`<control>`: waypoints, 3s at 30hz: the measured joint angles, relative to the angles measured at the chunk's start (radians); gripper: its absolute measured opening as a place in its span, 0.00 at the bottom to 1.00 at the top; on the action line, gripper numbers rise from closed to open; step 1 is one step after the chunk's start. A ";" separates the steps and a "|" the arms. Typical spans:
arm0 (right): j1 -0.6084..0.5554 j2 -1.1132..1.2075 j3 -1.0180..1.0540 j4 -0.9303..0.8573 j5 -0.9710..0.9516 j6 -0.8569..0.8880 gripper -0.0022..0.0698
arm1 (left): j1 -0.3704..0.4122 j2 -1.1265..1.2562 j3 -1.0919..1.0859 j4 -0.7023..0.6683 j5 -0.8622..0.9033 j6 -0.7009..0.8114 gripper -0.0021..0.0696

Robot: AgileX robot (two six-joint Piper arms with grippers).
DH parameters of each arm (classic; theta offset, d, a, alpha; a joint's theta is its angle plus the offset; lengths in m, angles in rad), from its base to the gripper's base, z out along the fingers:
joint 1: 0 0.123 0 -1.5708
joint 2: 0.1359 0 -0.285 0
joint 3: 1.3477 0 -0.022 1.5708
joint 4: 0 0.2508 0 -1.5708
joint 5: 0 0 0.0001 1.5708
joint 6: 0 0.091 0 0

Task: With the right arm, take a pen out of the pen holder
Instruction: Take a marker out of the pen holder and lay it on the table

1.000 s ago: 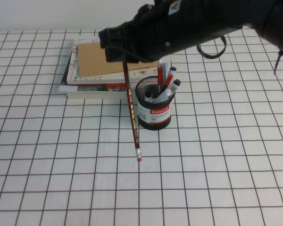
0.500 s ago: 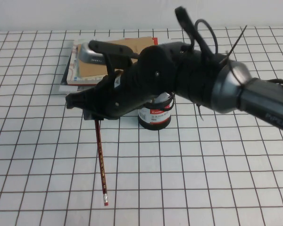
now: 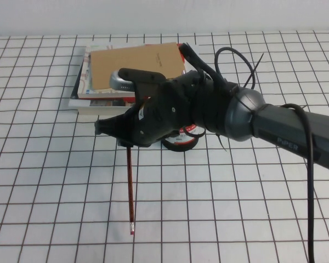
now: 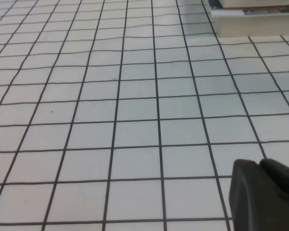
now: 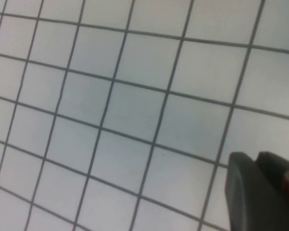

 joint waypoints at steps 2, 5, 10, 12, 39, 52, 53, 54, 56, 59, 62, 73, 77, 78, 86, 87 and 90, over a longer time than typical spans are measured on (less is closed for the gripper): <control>-0.005 0.000 0.000 -0.020 0.000 0.008 0.03 | 0.000 0.000 0.000 0.000 0.000 0.000 0.02; -0.007 0.005 0.000 -0.034 0.000 0.011 0.03 | 0.000 0.000 0.000 0.000 0.000 0.000 0.02; -0.007 0.032 0.000 -0.042 0.000 0.012 0.03 | 0.000 0.000 0.000 0.000 0.000 0.000 0.02; -0.007 0.050 0.000 -0.044 0.000 0.012 0.03 | 0.000 0.000 0.000 0.000 0.000 0.000 0.02; -0.005 -0.018 0.000 -0.039 0.030 0.012 0.38 | 0.000 0.000 0.000 0.000 0.000 0.000 0.02; 0.084 -0.407 0.065 -0.266 0.256 -0.086 0.02 | 0.000 0.000 0.000 0.000 0.000 0.000 0.02; 0.084 -0.447 0.086 -0.283 0.275 -0.089 0.02 | 0.000 0.000 0.000 0.000 0.000 0.000 0.02; 0.086 -0.471 0.103 -0.293 0.290 -0.091 0.02 | 0.000 0.000 0.000 0.000 0.000 0.000 0.02; 0.094 -0.563 0.152 -0.333 0.336 -0.091 0.01 | 0.000 0.000 0.000 0.000 0.000 0.000 0.02; 0.096 -0.681 0.221 -0.365 0.382 -0.093 0.01 | 0.000 0.000 0.000 0.000 0.000 0.000 0.02; 0.096 -0.827 0.317 -0.378 0.415 -0.093 0.01 | 0.000 0.000 0.000 0.000 0.000 0.000 0.02; 0.096 -1.106 0.569 -0.386 0.592 -0.124 0.01 | 0.000 0.000 0.000 0.000 0.000 0.000 0.02; 0.096 -1.153 0.635 -0.413 0.569 -0.137 0.01 | 0.000 0.000 0.000 0.000 0.000 0.000 0.02; 0.096 -1.162 0.652 -0.418 0.558 -0.137 0.01 | 0.000 0.000 0.000 0.000 0.000 0.000 0.02; 0.016 -1.261 0.904 -0.486 0.295 -0.137 0.01 | 0.000 0.000 0.000 0.000 0.000 0.000 0.02; -0.028 -1.281 0.951 -0.488 0.233 -0.137 0.01 | 0.000 0.000 0.000 0.000 0.000 0.000 0.02; -0.189 -1.353 1.091 -0.492 0.043 -0.141 0.01 | 0.000 0.000 0.000 0.000 0.000 0.000 0.02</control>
